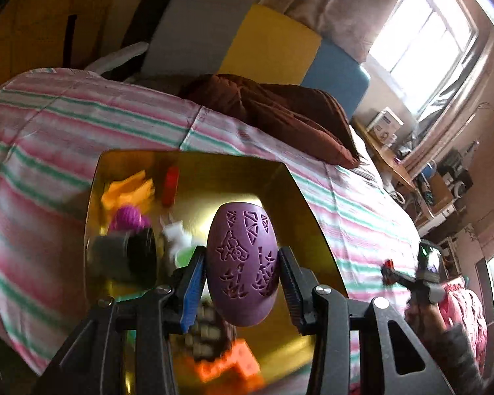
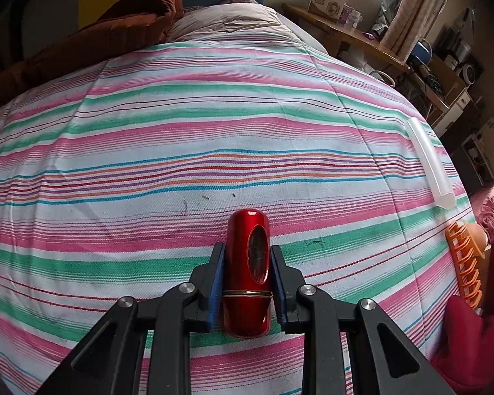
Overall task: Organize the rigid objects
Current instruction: 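Lower the purple egg into the tray and open the left tool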
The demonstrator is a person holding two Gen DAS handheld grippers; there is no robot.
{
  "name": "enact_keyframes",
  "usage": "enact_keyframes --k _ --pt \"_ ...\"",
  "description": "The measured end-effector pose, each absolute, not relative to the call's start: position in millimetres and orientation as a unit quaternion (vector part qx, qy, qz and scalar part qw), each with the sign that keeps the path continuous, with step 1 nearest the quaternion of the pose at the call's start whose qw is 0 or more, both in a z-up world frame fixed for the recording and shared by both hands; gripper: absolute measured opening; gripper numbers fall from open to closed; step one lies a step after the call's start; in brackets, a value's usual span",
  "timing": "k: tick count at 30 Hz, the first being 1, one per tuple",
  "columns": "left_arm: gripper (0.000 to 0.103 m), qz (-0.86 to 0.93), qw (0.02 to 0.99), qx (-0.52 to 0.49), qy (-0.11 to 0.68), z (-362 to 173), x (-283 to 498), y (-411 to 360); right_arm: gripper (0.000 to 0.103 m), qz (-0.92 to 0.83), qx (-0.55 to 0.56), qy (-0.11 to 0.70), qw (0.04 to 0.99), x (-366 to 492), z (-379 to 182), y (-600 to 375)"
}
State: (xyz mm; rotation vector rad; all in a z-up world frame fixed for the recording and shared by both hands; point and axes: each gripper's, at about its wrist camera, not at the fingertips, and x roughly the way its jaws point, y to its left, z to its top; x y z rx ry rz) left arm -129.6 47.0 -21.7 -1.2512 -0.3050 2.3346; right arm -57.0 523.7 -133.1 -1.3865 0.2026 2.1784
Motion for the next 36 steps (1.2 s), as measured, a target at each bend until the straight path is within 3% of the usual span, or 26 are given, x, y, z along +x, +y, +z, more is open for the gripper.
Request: enact_keyframes --k 10,19,27,36 --pt "0.043 0.819 0.210 -0.527 -0.079 -69.8 -207.4 83.4 0.027 0.809 -0.518 0.074 0.269 -57.5 -133.4 525.5" --pt "0.043 0.804 0.159 -0.571 -0.050 -108.9 -230.0 81.7 0.027 0.808 -0.519 0.073 0.269 -59.1 -133.4 526.1" --pt "0.044 0.833 0.168 -0.524 -0.060 -76.1 -209.8 68.7 0.027 0.809 -0.519 0.071 0.269 -59.6 -133.6 525.1" --pt "0.044 0.902 0.142 -0.407 0.007 -22.3 -124.4 51.4 0.027 0.809 -0.516 0.070 0.273 -58.8 -132.3 522.4"
